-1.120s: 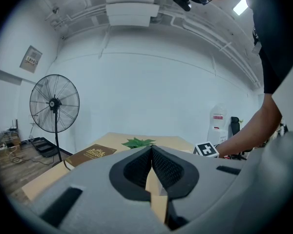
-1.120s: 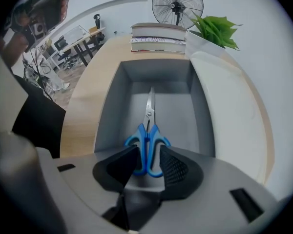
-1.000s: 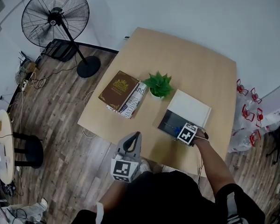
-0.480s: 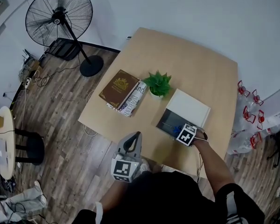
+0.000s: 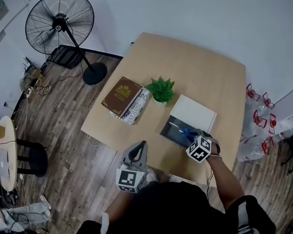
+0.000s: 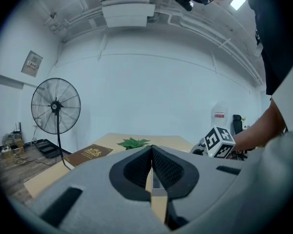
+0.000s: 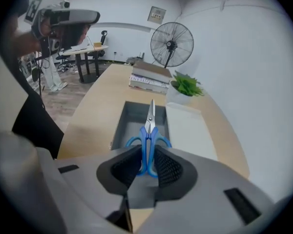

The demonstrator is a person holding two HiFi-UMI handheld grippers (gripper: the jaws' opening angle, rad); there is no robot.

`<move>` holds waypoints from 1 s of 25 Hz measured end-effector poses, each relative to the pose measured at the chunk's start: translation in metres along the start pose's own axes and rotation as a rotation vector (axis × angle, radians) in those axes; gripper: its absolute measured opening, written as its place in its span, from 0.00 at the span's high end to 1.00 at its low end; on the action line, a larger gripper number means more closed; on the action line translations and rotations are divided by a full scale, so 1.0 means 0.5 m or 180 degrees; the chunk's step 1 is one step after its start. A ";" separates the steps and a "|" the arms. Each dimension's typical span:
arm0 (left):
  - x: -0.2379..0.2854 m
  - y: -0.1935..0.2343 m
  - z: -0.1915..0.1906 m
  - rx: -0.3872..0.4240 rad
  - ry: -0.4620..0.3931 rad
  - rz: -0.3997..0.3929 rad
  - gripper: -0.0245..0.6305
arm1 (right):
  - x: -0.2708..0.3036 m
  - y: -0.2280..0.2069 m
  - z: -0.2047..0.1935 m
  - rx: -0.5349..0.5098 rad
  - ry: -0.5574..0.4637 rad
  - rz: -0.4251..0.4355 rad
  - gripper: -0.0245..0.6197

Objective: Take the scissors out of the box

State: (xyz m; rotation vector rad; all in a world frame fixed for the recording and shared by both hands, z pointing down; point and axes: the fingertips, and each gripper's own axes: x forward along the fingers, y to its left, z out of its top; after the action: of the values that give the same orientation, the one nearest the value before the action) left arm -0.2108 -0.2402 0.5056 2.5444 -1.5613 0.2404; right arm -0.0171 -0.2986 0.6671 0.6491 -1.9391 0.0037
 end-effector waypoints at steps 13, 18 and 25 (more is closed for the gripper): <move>0.036 -0.034 0.031 0.0089 -0.0053 -0.0137 0.97 | -0.243 -0.085 0.123 0.0687 -0.1403 -0.1164 0.85; 0.045 -0.050 0.029 0.0073 -0.0025 -0.0206 0.97 | -0.327 -0.114 0.148 0.0988 -0.1925 -0.1492 0.84; 0.063 -0.068 0.059 0.0103 -0.0150 -0.0308 0.97 | -0.424 -0.141 0.154 0.1373 -0.2485 -0.1795 0.84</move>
State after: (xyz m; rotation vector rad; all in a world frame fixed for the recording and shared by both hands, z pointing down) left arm -0.1648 -0.2584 0.4823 2.6604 -1.4563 0.1974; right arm 0.0146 -0.2880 0.4334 1.6605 -2.4334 -0.2176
